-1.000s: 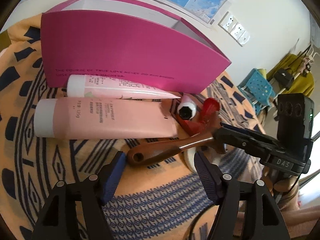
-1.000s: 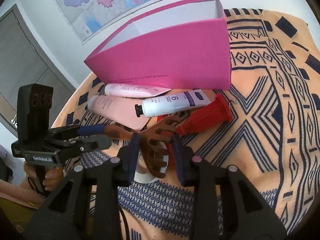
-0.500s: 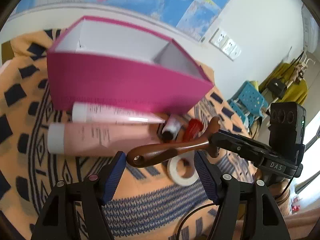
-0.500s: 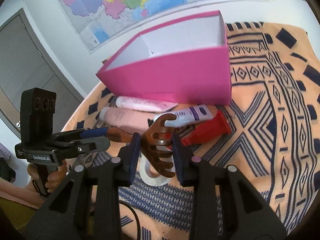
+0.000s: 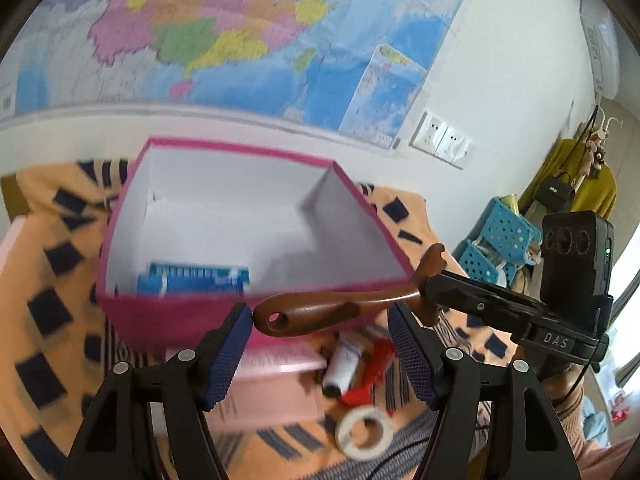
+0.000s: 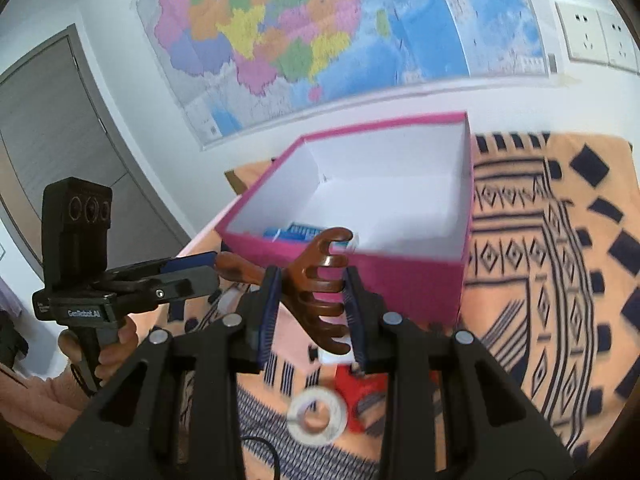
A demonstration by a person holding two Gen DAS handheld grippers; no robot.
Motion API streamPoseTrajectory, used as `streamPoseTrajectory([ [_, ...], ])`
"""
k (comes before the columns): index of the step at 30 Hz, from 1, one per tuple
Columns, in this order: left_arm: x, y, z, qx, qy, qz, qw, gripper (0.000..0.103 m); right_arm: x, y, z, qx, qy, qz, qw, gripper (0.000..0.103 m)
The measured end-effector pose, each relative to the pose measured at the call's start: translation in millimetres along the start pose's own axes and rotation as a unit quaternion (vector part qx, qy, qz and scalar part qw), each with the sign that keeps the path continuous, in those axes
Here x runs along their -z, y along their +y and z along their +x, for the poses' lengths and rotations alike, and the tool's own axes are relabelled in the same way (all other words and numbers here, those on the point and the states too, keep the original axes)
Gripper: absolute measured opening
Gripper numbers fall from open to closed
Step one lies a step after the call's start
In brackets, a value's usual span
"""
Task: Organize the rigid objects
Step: 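Place the wooden comb into the pink box and release it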
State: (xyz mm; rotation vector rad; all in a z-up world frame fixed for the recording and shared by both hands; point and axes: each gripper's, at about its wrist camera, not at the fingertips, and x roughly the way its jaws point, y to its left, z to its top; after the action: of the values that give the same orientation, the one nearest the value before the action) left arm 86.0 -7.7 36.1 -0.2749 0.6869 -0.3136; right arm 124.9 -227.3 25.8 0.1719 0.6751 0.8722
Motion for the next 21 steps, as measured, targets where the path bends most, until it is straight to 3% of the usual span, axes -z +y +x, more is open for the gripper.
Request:
streamPoseTrajectory([
  [11, -35, 9, 36, -0.007, 0.013, 0.011, 0.9998, 0.071, -39, -26, 18, -0.008, -0.008, 0.019, 1.0, 0.034],
  [21, -30, 17, 79, -0.01, 0.059, 0.011, 0.9982, 0.069, -46, -49, 50, 0.001, 0.024, 0.043, 0.999, 0.028],
])
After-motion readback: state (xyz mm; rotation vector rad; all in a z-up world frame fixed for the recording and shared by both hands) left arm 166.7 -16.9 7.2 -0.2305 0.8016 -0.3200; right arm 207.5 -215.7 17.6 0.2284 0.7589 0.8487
